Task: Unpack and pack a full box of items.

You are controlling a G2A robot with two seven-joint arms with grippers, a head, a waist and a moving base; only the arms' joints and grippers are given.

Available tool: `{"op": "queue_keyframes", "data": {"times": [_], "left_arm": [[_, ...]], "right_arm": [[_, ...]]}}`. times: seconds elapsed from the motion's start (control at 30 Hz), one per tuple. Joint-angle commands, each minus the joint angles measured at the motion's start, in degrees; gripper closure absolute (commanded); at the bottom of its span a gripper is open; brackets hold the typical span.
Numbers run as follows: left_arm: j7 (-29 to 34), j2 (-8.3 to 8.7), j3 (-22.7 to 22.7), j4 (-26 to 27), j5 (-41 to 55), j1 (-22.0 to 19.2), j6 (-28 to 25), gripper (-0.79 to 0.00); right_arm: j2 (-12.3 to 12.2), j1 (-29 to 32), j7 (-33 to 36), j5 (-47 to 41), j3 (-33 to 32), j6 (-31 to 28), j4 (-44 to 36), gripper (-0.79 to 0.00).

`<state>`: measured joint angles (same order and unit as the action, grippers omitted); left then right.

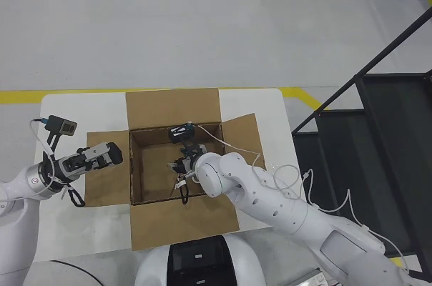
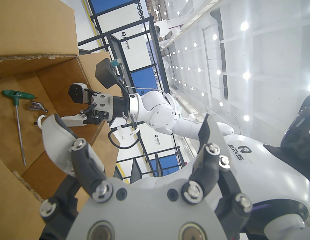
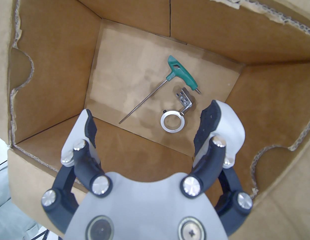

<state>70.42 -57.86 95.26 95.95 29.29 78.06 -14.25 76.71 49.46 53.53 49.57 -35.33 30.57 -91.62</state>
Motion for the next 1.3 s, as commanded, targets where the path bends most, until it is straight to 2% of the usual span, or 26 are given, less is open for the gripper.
{"op": "queue_keyframes", "data": {"times": [0.0,0.2,0.57,0.67,0.73,0.83,0.93,1.07,1.13,1.23,1.27], "left_arm": [[0.0,0.0,0.0,0.0,0.0,0.0,0.0,-0.785],[0.0,0.0,0.0,0.0,0.0,0.0,0.0,-0.785],[0.0,0.0,0.0,0.0,0.0,0.0,0.0,-0.785],[0.0,0.0,0.0,0.0,0.0,0.0,0.0,-0.785],[0.0,0.0,0.0,0.0,0.0,0.0,0.0,-0.785],[0.0,0.0,0.0,0.0,0.0,0.0,0.0,-0.785],[0.0,0.0,0.0,0.0,0.0,0.0,0.0,-0.785],[0.0,0.0,0.0,0.0,0.0,0.0,0.0,-0.785],[0.0,0.0,0.0,0.0,0.0,0.0,0.0,-0.785],[0.0,0.0,0.0,0.0,0.0,0.0,0.0,-0.785],[0.0,0.0,0.0,0.0,0.0,0.0,0.0,-0.785]], "right_arm": [[0.0,0.0,0.0,0.0,0.0,0.0,0.0,-0.785],[0.5,-1.0,1.9,-0.9,-0.5,-3.9,5.4,-0.785],[3.0,-4.5,7.3,2.2,3.0,-3.9,16.6,-0.776],[3.5,-5.4,9.2,2.3,3.4,-6.7,18.1,-0.628],[3.6,-5.7,10.4,3.0,3.7,-8.5,18.5,-0.489],[3.6,-5.6,12.0,4.2,3.8,-10.4,18.4,-0.474],[3.6,-5.1,12.7,5.0,3.5,-11.0,18.0,-0.379],[3.6,-4.4,12.5,5.7,3.0,-11.7,18.3,-0.388],[3.7,-4.1,12.2,6.0,2.8,-12.0,18.6,-0.431],[3.9,-3.9,12.2,6.6,2.6,-12.5,19.2,-0.437],[3.9,-3.9,12.1,6.7,2.5,-12.7,19.5,-0.406]]}}
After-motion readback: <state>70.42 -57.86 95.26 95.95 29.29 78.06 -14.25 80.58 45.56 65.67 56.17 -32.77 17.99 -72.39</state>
